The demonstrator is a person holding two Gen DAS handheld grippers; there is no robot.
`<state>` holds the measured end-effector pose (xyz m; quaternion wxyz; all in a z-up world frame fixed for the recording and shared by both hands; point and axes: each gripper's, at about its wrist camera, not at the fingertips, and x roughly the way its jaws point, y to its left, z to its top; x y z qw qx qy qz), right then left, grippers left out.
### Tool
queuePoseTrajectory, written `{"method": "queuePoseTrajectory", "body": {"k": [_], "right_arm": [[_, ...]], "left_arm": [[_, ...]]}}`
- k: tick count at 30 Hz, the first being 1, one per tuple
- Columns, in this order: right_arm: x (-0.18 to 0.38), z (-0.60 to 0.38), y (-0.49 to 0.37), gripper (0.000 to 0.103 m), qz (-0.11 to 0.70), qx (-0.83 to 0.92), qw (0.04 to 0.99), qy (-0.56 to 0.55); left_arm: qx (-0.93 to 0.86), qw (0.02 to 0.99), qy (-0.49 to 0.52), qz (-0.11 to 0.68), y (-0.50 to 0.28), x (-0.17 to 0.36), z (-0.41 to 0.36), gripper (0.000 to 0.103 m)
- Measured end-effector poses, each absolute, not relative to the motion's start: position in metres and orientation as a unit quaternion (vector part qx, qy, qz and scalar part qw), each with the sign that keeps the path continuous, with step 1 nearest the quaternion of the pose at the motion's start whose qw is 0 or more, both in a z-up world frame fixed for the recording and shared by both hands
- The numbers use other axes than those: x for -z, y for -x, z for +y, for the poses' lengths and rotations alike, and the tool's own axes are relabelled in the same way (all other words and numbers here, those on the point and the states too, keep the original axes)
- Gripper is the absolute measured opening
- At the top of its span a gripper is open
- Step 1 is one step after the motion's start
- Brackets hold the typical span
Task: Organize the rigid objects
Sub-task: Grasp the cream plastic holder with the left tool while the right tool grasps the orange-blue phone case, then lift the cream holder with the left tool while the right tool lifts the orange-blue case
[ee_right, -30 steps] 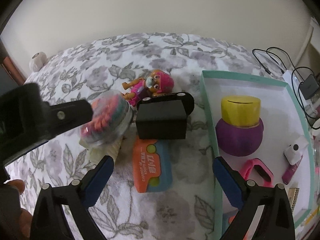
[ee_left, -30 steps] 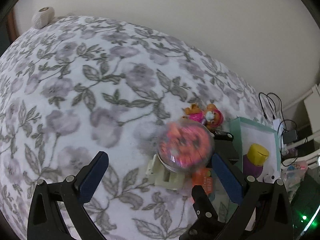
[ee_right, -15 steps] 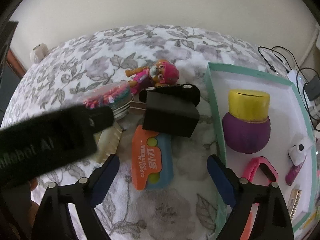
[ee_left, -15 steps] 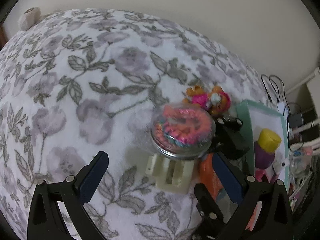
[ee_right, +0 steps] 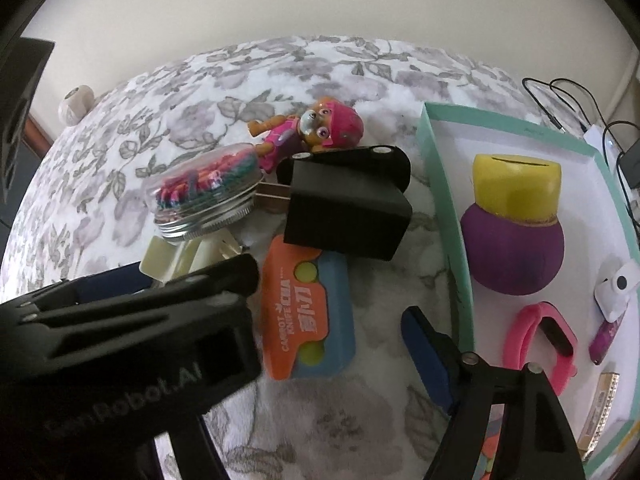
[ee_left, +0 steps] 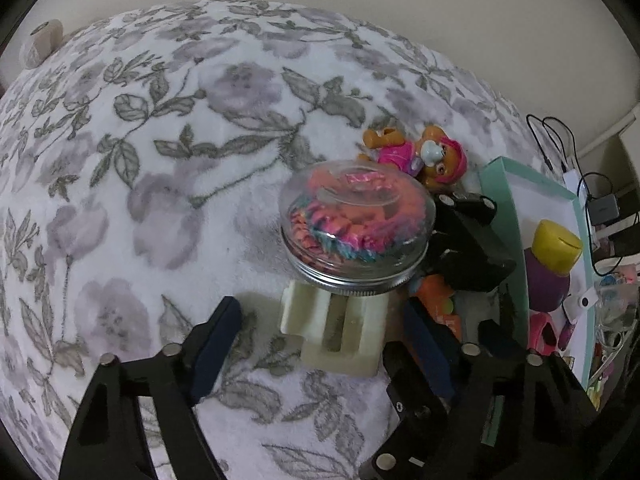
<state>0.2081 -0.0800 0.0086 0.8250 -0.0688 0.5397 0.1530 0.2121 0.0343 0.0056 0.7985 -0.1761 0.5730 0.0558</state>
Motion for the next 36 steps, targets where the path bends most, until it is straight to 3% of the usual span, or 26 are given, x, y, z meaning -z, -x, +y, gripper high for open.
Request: {"method": "queuePoseTrajectory", "body": {"k": [2, 7, 10, 29, 36], "right_arm": [[-0.007, -0.077, -0.208, 0.079, 0.537, -0.152, 0.827, 0.072], [-0.009, -0.081, -0.210, 0.066, 0.535, -0.147, 0.830, 0.058], [-0.011, -0.084, -0.210, 0.049, 0.535, -0.143, 0.830, 0.058], [-0.036, -0.100, -0.205, 0.047, 0.552, -0.153, 0.819, 0.036], [-0.062, -0.110, -0.201, 0.038, 0.534, -0.161, 0.829, 0.027]], "left_arm": [[-0.063, 0.799, 0.175, 0.572, -0.210, -0.007, 0.036, 0.070], [-0.041, 0.801, 0.183, 0.568, -0.210, -0.009, 0.037, 0.052], [-0.041, 0.802, 0.169, 0.572, -0.211, -0.010, 0.034, 0.052], [-0.031, 0.823, 0.164, 0.542, -0.184, -0.053, 0.043, 0.050], [-0.032, 0.850, 0.153, 0.503, -0.171, -0.093, 0.047, 0.050]]}}
